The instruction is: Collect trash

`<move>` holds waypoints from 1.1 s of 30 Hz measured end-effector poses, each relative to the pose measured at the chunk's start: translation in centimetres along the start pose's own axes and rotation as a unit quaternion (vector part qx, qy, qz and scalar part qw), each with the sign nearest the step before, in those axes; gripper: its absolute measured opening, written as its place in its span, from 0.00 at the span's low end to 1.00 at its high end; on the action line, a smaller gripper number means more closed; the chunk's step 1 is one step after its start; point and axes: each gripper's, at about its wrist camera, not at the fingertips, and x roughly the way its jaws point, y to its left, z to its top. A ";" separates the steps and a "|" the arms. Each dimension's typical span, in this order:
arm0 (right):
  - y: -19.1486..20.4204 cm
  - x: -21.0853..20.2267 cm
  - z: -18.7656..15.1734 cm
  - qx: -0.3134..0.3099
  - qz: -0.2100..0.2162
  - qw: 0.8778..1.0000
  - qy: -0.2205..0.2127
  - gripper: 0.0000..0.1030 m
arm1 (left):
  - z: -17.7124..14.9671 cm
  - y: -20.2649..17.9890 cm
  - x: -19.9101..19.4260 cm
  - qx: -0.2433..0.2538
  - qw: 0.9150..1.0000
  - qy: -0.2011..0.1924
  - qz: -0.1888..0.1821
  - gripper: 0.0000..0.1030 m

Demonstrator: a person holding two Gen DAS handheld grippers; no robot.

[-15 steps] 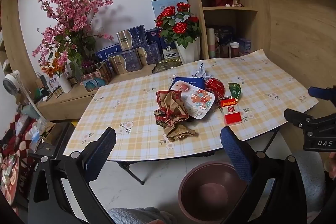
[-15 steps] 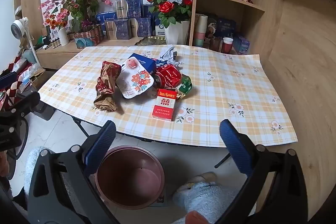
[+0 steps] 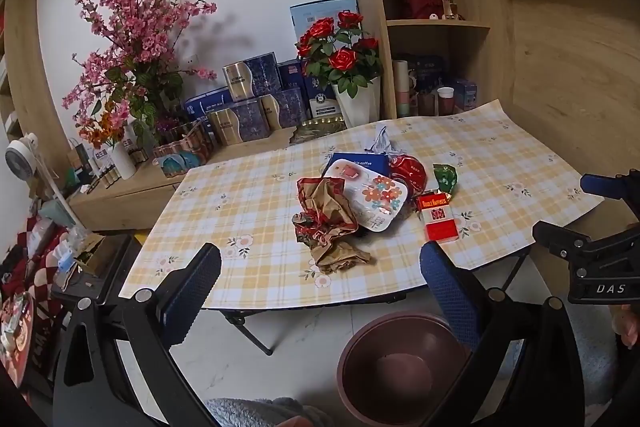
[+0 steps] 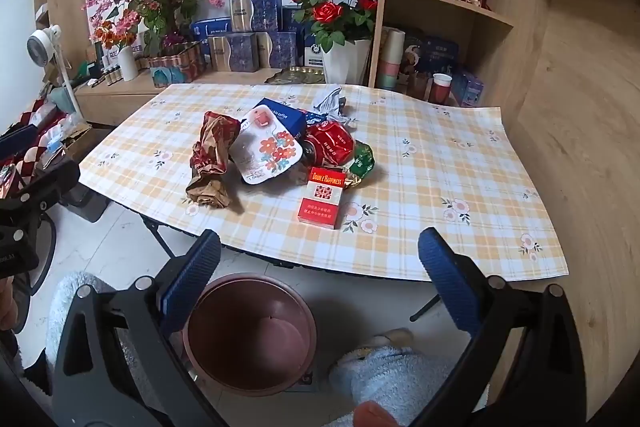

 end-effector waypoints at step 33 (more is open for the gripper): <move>-0.2 0.1 -0.1 0.000 -0.008 1.000 -0.003 0.94 | -0.4 0.6 0.2 -0.006 1.000 0.001 0.000 0.95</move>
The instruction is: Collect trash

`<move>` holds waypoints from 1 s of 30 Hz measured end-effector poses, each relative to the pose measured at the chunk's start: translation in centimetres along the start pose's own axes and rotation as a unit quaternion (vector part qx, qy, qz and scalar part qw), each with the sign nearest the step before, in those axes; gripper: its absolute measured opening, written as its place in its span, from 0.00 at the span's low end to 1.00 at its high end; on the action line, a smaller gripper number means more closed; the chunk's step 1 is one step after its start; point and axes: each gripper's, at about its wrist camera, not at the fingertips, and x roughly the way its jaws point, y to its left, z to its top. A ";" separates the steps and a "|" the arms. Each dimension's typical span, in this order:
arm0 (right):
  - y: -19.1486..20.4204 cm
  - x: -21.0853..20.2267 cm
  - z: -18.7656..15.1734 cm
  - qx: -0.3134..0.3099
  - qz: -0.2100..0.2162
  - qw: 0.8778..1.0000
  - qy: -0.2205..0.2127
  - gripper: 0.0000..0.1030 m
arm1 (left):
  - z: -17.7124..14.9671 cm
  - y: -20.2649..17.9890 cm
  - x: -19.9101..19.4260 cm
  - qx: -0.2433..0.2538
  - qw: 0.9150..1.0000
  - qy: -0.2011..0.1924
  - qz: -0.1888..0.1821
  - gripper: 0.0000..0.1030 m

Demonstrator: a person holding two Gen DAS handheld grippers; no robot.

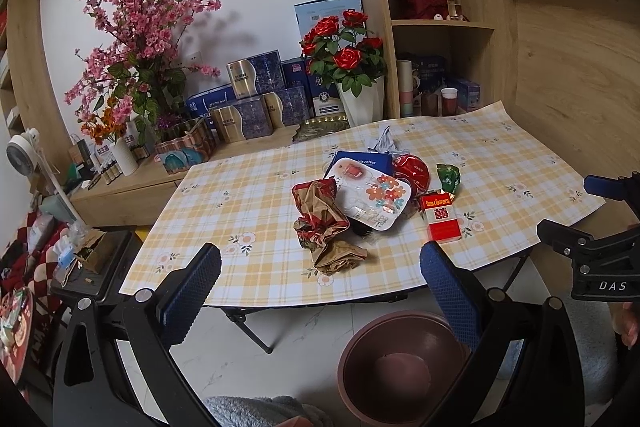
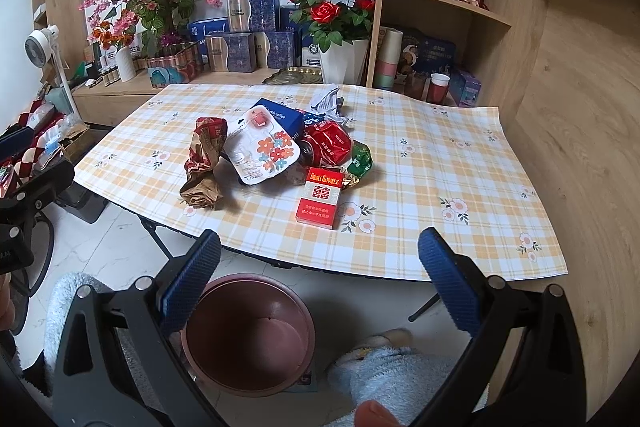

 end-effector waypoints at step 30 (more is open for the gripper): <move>-0.2 -0.2 0.3 0.003 0.001 1.000 -0.001 0.94 | -0.1 0.3 -0.1 0.000 1.000 -0.001 0.001 0.95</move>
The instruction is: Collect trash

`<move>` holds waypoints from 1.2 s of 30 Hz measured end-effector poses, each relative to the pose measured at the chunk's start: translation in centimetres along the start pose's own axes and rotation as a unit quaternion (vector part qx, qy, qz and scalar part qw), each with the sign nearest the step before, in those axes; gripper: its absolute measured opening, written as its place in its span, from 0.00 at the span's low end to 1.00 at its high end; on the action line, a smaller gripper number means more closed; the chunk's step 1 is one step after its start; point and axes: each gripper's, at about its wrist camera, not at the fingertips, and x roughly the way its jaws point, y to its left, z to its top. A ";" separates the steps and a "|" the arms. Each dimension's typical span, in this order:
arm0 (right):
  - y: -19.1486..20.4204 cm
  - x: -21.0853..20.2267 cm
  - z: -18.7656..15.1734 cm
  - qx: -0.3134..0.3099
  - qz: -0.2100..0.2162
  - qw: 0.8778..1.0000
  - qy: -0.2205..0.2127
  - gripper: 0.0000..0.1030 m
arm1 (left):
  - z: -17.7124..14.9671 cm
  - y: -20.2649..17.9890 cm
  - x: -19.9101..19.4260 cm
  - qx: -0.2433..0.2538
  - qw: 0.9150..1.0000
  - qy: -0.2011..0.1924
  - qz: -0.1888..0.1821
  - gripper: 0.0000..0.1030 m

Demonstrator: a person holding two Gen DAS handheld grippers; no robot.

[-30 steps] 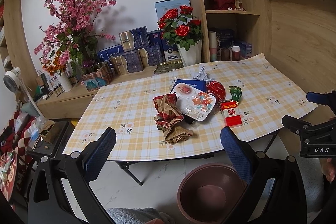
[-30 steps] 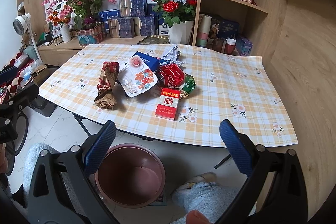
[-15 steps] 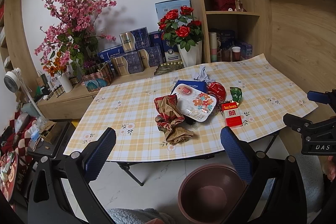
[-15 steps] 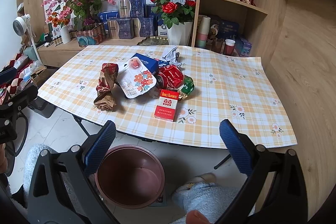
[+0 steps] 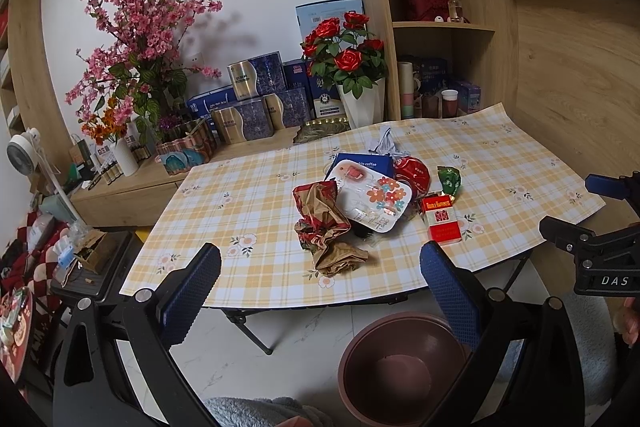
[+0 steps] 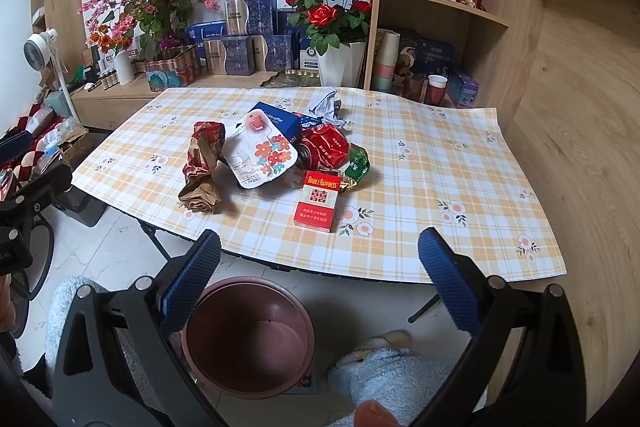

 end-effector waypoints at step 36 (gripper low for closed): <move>-3.4 17.8 -1.0 0.042 -0.015 0.998 0.047 0.94 | -4.1 3.5 14.6 -0.092 0.994 0.032 -0.045 0.95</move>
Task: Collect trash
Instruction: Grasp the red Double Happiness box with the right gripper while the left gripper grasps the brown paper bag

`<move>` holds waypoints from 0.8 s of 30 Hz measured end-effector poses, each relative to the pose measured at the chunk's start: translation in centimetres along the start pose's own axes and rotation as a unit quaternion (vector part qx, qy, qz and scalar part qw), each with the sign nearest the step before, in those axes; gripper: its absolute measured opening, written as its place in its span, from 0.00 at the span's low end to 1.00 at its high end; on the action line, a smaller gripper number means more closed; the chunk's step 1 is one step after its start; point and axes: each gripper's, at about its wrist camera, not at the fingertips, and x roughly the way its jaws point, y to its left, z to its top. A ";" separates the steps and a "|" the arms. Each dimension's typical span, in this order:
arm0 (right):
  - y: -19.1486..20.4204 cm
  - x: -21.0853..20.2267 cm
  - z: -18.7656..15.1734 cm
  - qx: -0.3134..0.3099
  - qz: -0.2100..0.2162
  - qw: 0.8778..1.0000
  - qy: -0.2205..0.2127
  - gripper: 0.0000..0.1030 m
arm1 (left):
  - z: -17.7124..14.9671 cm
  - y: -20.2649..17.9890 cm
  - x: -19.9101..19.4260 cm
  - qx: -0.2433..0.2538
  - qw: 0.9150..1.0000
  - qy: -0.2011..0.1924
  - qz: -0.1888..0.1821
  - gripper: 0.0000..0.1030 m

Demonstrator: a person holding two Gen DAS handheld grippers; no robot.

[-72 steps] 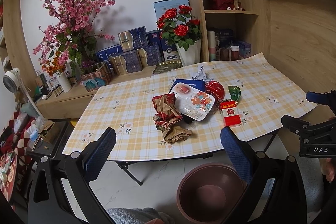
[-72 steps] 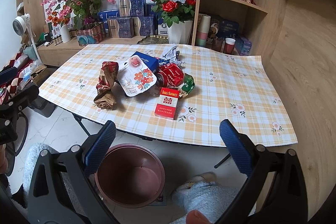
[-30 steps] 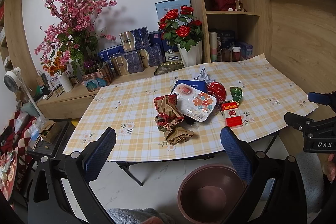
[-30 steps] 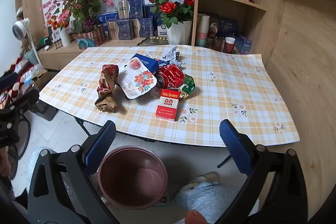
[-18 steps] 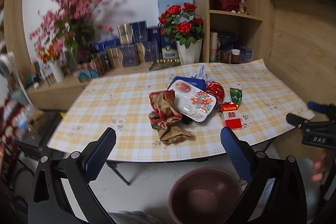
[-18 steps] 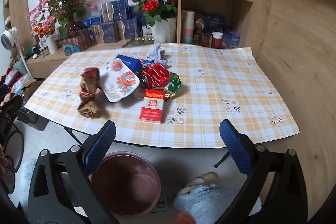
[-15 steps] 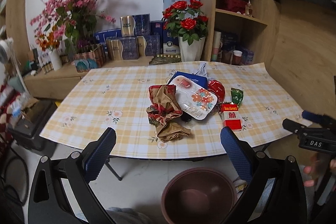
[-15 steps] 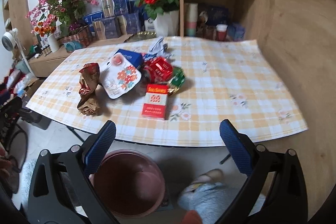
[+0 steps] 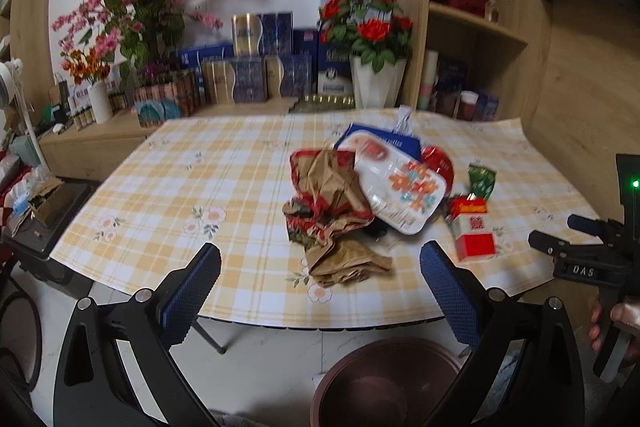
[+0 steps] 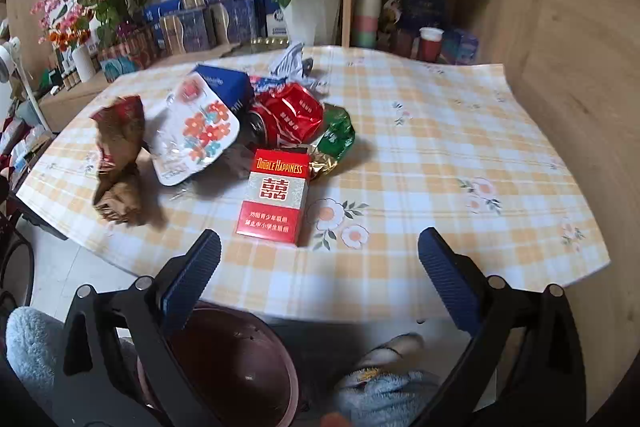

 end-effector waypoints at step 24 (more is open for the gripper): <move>2.9 7.1 1.4 0.027 0.064 0.997 -0.013 0.58 | -0.5 0.0 7.2 -0.046 0.998 0.011 -0.044 0.93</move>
